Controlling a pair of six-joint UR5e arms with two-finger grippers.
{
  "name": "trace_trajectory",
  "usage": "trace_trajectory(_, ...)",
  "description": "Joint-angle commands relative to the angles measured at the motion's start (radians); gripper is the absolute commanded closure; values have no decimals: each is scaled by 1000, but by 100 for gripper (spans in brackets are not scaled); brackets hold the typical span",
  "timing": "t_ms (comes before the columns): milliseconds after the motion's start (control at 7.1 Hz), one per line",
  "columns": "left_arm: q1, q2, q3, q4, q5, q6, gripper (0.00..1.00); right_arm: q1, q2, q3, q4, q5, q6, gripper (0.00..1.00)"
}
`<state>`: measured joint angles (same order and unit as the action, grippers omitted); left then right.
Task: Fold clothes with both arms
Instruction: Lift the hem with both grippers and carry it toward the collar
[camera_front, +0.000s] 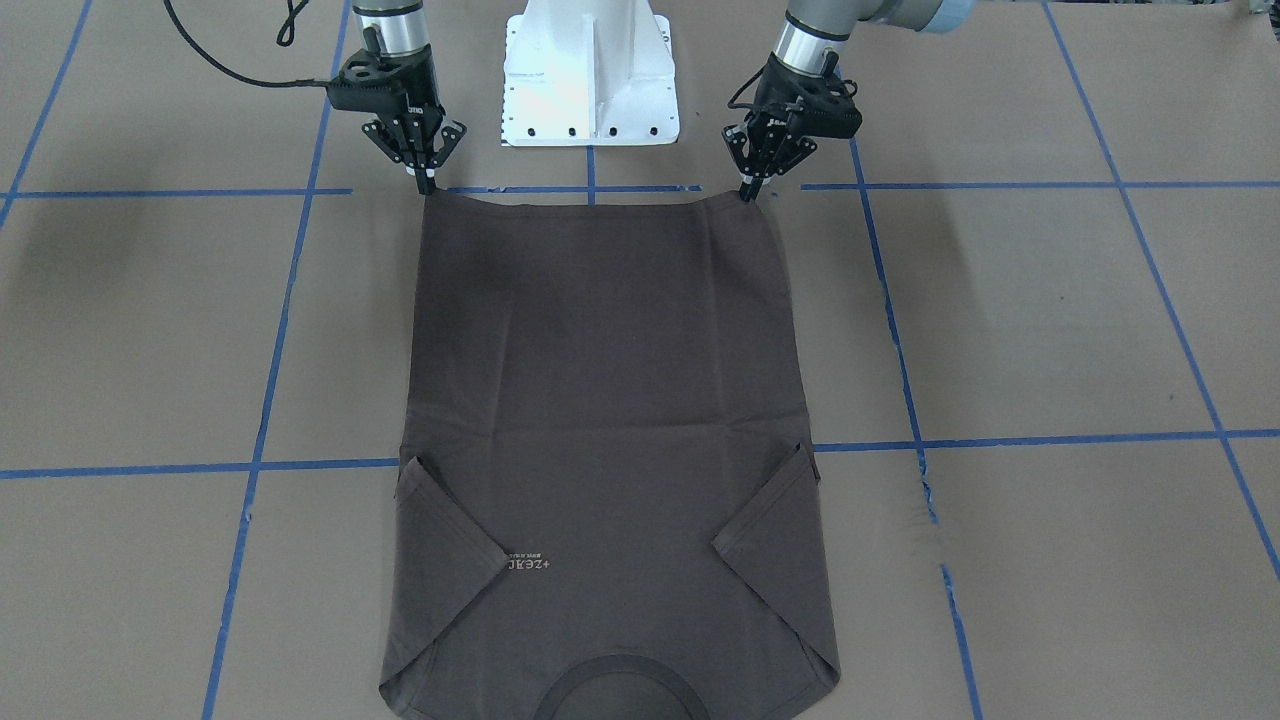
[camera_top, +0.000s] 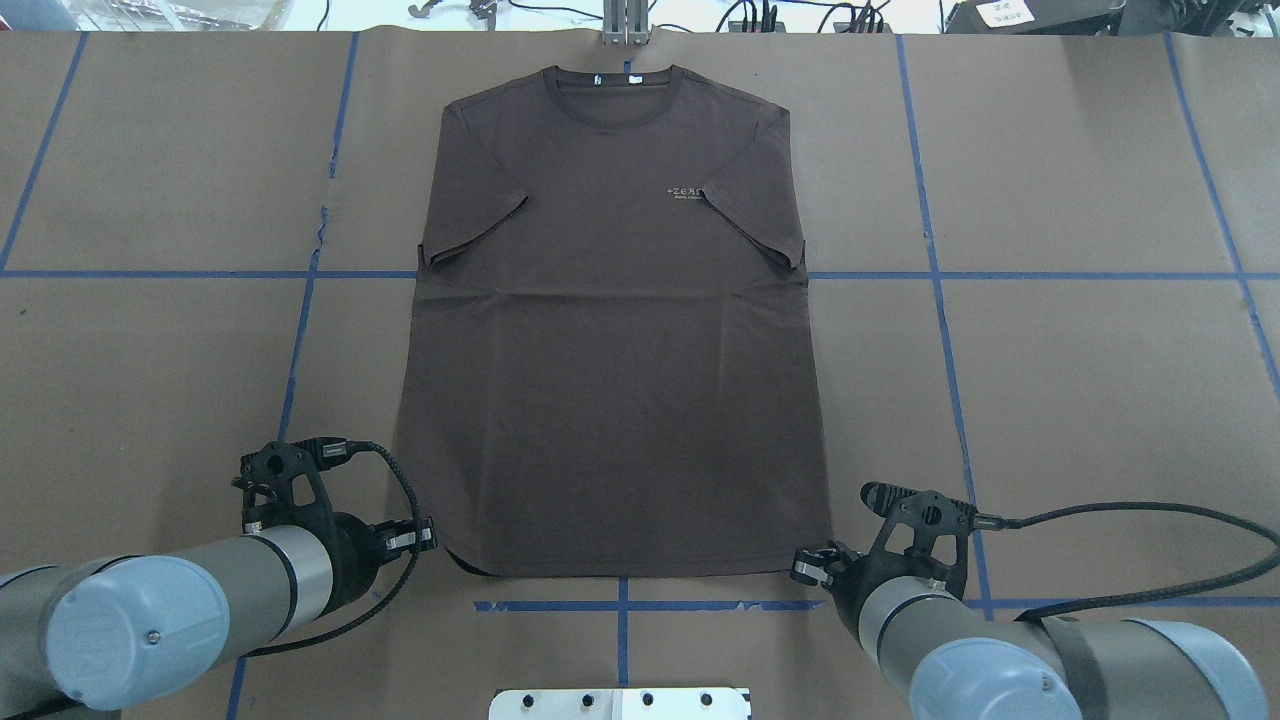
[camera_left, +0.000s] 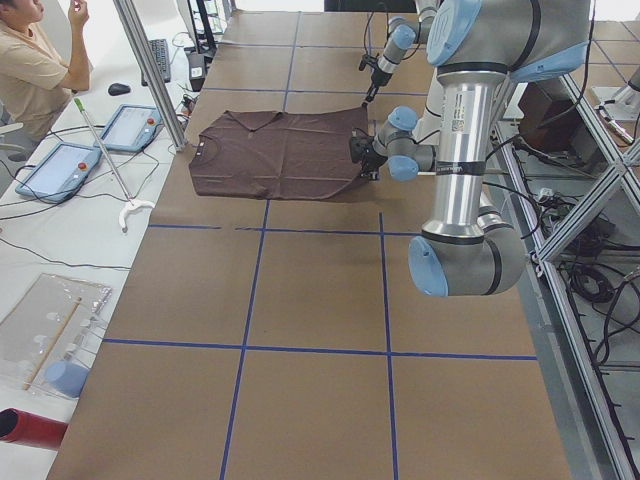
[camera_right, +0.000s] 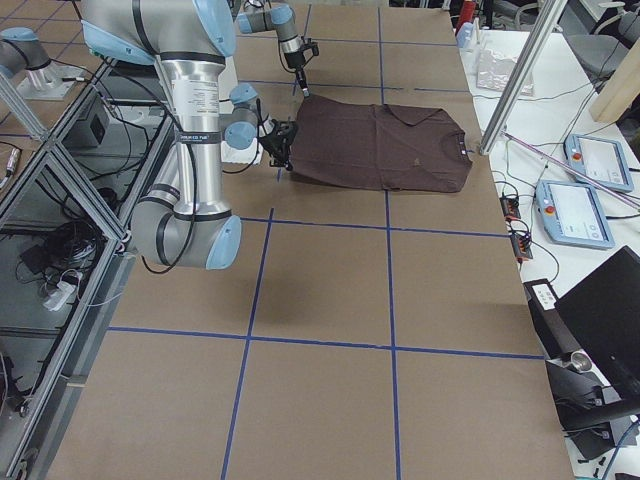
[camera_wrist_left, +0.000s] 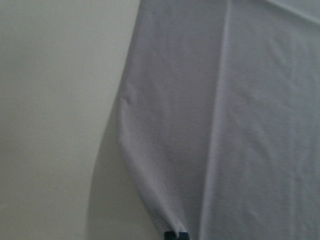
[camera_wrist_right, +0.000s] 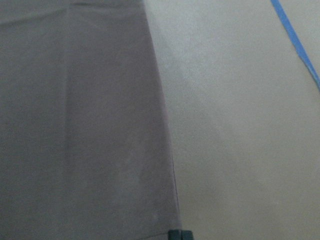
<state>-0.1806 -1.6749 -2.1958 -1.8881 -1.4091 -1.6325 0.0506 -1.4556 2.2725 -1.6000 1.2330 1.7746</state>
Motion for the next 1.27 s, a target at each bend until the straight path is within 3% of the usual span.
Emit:
trace_trajectory(0, 4, -64, -273, 345, -94, -9, 100, -35, -2, 279, -244, 52, 0, 100)
trace_trajectory(141, 13, -101, -409, 513, -140, -12, 100, -63, 21, 405, -364, 83, 0, 100)
trace_trajectory(282, 10, -117, -457, 564, -171, -10, 100, -39, 96, 430, -426, 149, 0, 100)
trace_trajectory(422, 9, -123, -447, 566, -185, 2, 100, -3, 144, 427, -493, 160, 0, 100)
trace_trajectory(563, 0, -149, -403, 567, -191, 12, 100, 36, 196, 411, -521, 166, -19, 100)
trace_trajectory(845, -182, -303, -218, 566, -197, 196, 100, 203, 272, 290, -512, 166, -157, 100)
trace_trajectory(1126, -380, -365, -20, 476, -258, 372, 100, 424, 341, 114, -464, 305, -243, 100)
